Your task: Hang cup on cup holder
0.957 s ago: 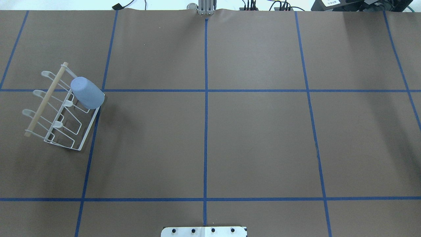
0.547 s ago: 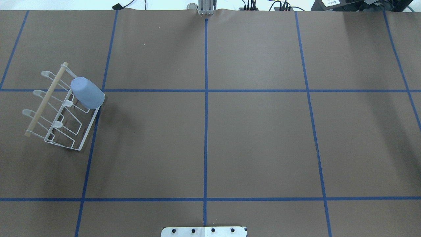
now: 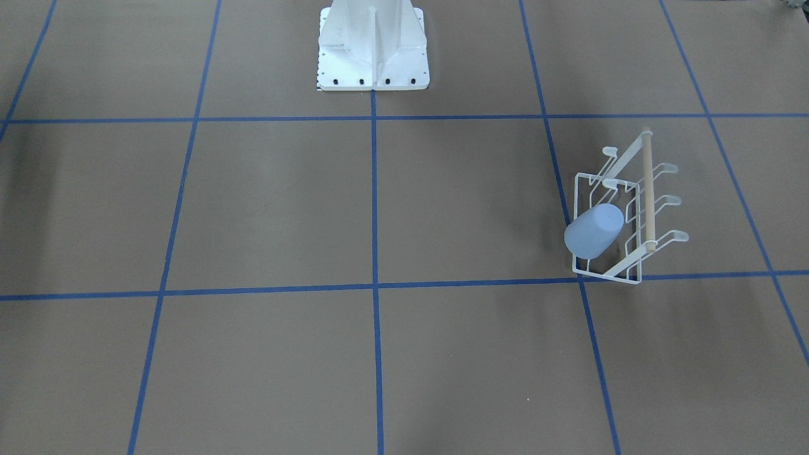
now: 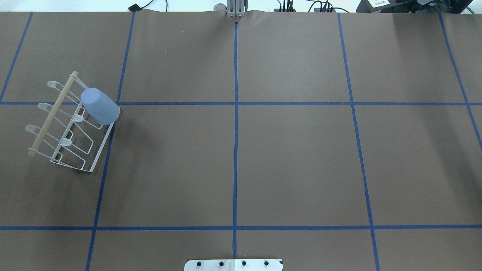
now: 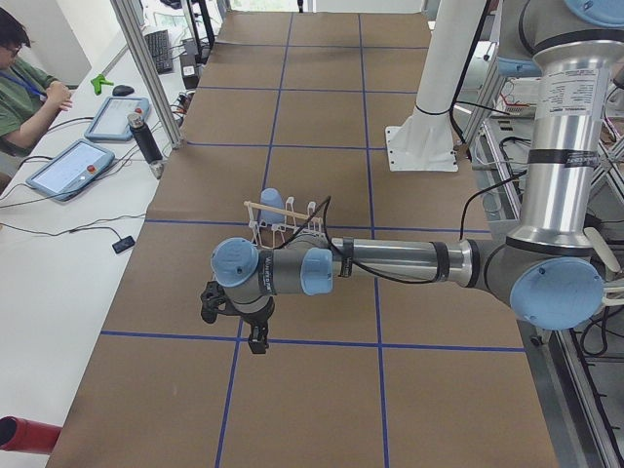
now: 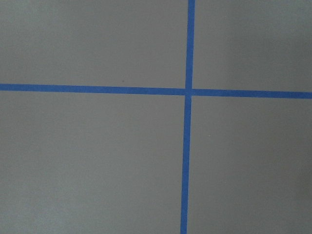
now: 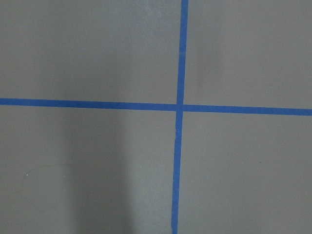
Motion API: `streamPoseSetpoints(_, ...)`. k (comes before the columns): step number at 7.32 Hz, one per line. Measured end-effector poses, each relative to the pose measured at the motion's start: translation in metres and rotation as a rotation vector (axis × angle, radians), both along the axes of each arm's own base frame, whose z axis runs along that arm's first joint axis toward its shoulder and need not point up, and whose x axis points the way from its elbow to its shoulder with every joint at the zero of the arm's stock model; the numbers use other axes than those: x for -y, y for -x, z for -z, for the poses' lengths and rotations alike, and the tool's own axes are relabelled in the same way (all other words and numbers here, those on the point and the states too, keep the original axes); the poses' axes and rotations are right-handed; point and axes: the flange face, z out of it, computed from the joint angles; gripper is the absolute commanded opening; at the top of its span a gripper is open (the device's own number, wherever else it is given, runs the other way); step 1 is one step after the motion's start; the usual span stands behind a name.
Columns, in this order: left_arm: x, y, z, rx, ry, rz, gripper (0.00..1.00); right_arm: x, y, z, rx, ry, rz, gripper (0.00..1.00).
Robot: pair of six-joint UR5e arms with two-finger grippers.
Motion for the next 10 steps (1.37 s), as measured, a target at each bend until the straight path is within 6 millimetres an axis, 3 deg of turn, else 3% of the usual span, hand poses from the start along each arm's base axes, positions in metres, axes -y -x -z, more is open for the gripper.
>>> streamPoseSetpoints(5,0.001,0.000,0.000,0.001,0.000,0.001,0.98,-0.008,-0.002,-0.009,0.000,0.015,-0.002,1.00)
streamPoseSetpoints(10,0.001,0.000,0.001,0.001,-0.001,0.000,0.98,-0.038,-0.014,-0.029,0.002,0.053,-0.021,1.00)
